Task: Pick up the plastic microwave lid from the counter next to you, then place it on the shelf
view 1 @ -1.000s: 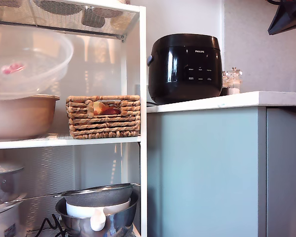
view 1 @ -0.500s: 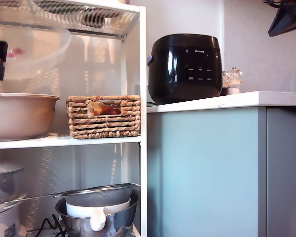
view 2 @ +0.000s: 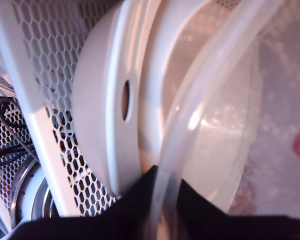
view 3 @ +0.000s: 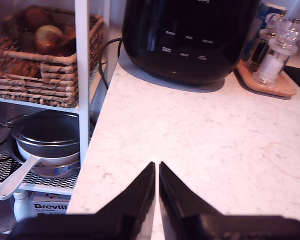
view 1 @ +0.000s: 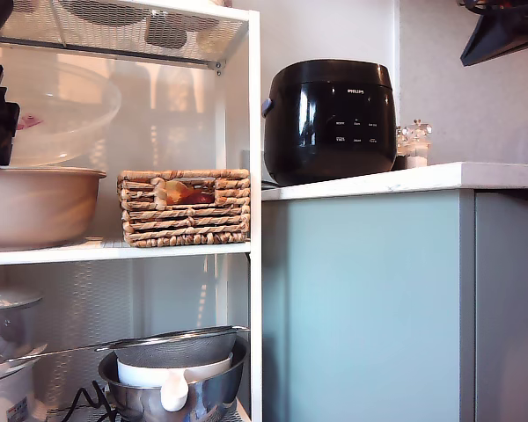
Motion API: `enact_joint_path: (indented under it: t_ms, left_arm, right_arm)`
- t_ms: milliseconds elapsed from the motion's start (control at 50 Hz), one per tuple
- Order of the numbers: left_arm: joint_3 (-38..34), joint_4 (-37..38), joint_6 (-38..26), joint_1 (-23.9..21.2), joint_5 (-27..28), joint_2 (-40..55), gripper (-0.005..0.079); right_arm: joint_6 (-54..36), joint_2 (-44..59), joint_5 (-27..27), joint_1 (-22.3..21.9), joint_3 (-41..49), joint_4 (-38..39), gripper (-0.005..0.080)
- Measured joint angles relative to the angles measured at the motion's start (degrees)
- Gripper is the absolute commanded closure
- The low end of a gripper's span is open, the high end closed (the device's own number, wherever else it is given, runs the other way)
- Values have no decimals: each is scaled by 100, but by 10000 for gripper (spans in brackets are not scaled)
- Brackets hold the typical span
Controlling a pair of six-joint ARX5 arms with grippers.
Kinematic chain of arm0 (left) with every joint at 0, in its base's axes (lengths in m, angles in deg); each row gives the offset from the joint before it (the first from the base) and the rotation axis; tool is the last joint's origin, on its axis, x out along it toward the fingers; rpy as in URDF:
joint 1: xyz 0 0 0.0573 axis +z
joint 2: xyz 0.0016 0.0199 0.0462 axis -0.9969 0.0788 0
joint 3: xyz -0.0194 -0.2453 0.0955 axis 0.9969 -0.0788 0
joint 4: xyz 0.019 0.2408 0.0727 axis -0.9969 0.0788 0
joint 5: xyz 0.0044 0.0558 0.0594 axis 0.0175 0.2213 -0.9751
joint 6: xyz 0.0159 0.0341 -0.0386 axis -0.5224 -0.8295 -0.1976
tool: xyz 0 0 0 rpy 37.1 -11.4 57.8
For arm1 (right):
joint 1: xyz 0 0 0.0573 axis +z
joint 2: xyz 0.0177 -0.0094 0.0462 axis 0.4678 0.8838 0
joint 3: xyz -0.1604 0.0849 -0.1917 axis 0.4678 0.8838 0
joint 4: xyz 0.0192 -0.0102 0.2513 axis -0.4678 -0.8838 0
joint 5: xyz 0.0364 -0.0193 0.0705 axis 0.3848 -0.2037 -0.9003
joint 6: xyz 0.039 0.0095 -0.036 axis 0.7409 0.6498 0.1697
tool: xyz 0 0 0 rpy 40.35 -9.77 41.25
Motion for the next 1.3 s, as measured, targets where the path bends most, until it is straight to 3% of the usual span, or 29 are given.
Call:
enact_joint_path:
  t_ms: [80,180,240,600,940,1300]
  left_arm:
    - [0,-2,2,33,11,0,495]
    - [0,-149,-68,46,149,0,276]
    - [2,-291,-127,74,286,0,215]
    - [55,-1027,-415,138,1320,0,205]
    - [114,-232,-1115,184,1895,-92,206]
    - [114,136,-1899,214,2044,-321,206]
  right_arm:
    - [0,0,0,37,0,0,763]
    - [-2,0,0,81,0,-2,763]
    - [-2,0,0,107,0,-2,763]
    - [-2,0,-7,107,0,-98,763]
    - [-2,0,-57,260,0,-136,763]
    - [-9,0,-109,337,0,-138,763]
